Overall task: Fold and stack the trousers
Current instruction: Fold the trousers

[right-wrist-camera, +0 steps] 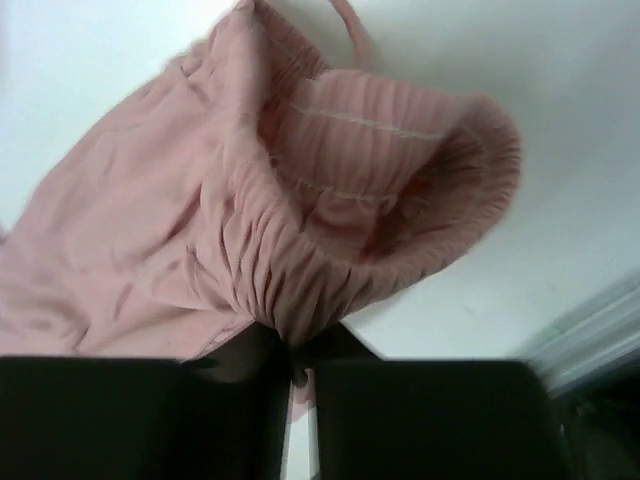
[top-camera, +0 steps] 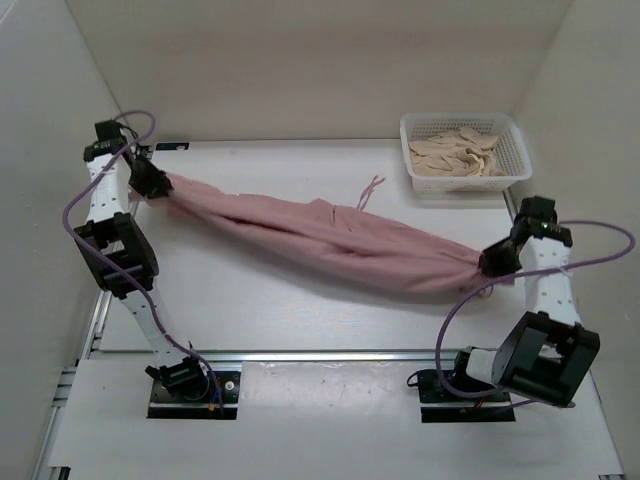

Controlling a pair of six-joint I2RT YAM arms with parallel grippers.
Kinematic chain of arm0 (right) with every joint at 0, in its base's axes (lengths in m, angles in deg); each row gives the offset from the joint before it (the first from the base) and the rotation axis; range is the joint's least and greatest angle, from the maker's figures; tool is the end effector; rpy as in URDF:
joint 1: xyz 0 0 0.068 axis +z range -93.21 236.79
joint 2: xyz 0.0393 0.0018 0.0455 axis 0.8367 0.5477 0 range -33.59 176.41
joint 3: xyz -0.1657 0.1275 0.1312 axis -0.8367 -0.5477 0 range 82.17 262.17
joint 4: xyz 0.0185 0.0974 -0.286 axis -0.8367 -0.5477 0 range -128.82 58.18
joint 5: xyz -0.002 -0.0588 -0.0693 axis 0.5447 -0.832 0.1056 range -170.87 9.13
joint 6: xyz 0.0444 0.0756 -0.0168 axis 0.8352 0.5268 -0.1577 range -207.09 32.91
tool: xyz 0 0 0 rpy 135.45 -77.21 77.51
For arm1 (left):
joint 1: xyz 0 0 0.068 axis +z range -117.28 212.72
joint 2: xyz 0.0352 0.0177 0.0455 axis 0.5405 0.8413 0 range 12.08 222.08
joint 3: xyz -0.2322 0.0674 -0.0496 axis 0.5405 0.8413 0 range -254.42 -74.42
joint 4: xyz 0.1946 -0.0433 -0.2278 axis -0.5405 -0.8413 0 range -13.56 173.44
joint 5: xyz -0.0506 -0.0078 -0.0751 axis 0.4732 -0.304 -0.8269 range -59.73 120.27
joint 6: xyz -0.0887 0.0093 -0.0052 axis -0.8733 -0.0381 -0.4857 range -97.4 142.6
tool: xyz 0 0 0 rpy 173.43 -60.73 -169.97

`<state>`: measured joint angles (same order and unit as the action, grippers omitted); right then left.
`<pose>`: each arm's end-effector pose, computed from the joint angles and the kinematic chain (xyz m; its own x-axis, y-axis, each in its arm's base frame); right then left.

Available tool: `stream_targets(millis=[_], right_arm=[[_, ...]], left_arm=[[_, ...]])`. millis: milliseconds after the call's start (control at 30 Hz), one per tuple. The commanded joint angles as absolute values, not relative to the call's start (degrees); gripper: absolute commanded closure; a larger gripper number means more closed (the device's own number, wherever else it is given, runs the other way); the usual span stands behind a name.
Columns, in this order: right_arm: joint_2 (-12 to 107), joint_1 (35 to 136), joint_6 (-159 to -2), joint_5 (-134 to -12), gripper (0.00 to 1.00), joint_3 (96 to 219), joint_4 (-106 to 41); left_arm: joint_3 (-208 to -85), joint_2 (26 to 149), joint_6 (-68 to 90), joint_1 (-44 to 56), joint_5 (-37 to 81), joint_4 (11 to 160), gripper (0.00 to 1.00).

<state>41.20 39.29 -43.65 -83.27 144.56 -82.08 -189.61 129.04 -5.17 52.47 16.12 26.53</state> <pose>0.3072 -0.1003 0.2026 -0.3960 0.8451 -0.3591 0.8139 0.5041 0.2888 0.4739 0.1494 0.2467 -0.6145 -0.7006 -0.3627 -0.5586 0.7110 -0.4271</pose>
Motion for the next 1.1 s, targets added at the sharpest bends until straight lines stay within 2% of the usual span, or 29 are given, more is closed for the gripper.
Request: stream_targets(millis=[0, 33, 67, 100, 200, 267, 333, 400, 433, 500, 533, 567, 633, 667, 733, 800, 867, 933, 1000, 1067], right_arm=[[32.61, 36.67, -44.47, -88.52, 0.79, 136.07, -84.28], [30.94, 36.66, -44.46, -88.52, 0.67, 134.74, -85.07], [27.62, 36.66, -44.46, -88.52, 0.5, 133.77, -85.69], [26.1, 36.66, -44.46, -89.22, 0.27, 133.76, -86.74], [23.45, 36.66, -45.25, -92.72, 0.26, 138.04, -89.73], [22.84, 36.66, -45.78, -93.44, 0.26, 141.48, -91.4], [22.84, 36.66, -46.57, -93.44, 0.29, 145.61, -92.9], [22.23, 36.66, -47.19, -93.44, 0.33, 148.16, -94.74], [21.44, 36.66, -47.19, -93.44, 0.37, 148.17, -94.75], [20.74, 37.18, -47.71, -93.44, 0.44, 147.39, -94.75], [20.12, 37.19, -48.5, -92.83, 0.6, 146.6, -94.23], [20.11, 37.71, -49.46, -91.7, 0.73, 145.72, -93.09], [20.11, 39.12, -52.88, -83.92, 0.96, 143.09, -88.52], [20.81, 39.91, -54.21, -80.03, 0.98, 142.29, -86.68], [24.23, 43.85, -55.36, -75.09, 1.0, 140.8, -83.77], [28.26, 51.4, -54.75, -77.94, 1.0, 140.27, -83.24], [30.04, 58.5, -51.07, -81.65, 1.0, 137.9, -82.28], [32.76, 59.69, -46.52, -81.06, 1.0, 131.96, -78.95], [35.92, 59.69, -44.04, -78.95, 1.0, 127.89, -76.13], [38.99, 59.69, -40.87, -78.16, 1.0, 123.75, -72.79]], left_arm=[[-180.09, 125.28, -3.51, 54.34, 22.89, 27.98, 0.61], [-175.88, 124.67, -3.51, 54.95, 22.89, 27.98, 0.51], [-174.62, 123.01, -3.51, 54.96, 22.89, 27.98, 0.26], [-173.83, 122.12, -3.51, 54.96, 23.85, 27.98, 0.14], [-173.82, 118.26, -3.51, 54.96, 24.99, 27.98, 0.11], [-174.61, 116.67, -3.51, 55.48, 25.7, 26.67, 0.17], [-175.14, 115.35, -2.98, 56.01, 25.7, 25.97, 0.29], [-175.14, 114.56, -2.28, 56.01, 25.7, 25.96, 0.35], [-175.14, 114.56, -1.75, 56.01, 25.7, 25.96, 0.46], [-173.74, 114.56, -1.75, 56.01, 25.18, 25.44, 0.5], [-173.73, 114.56, -1.75, 56.01, 25.18, 25.43, 0.55], [-172.08, 114.56, -1.23, 56.01, 25.18, 25.43, 0.68], [-170.84, 114.56, -1.22, 56.01, 25.18, 26.05, 0.86], [-169.96, 114.56, -1.22, 55.49, 25.18, 26.57, 0.9], [-169.26, 115.17, -1.22, 54.79, 25.18, 26.57, 0.9], [-167.76, 115.7, -1.22, 54.08, 25.18, 26.57, 0.89], [-165.49, 116.31, -1.22, 52.5, 25.18, 27.97, 0.79], [-163.55, 118.5, -1.22, 51.63, 24.57, 29.99, 0.76], [-162.75, 122.79, -1.22, 51.62, 22.2, 30.0, 0.8], [-161.88, 124.74, -1.74, 51.09, 22.19, 30.52, 0.9]])
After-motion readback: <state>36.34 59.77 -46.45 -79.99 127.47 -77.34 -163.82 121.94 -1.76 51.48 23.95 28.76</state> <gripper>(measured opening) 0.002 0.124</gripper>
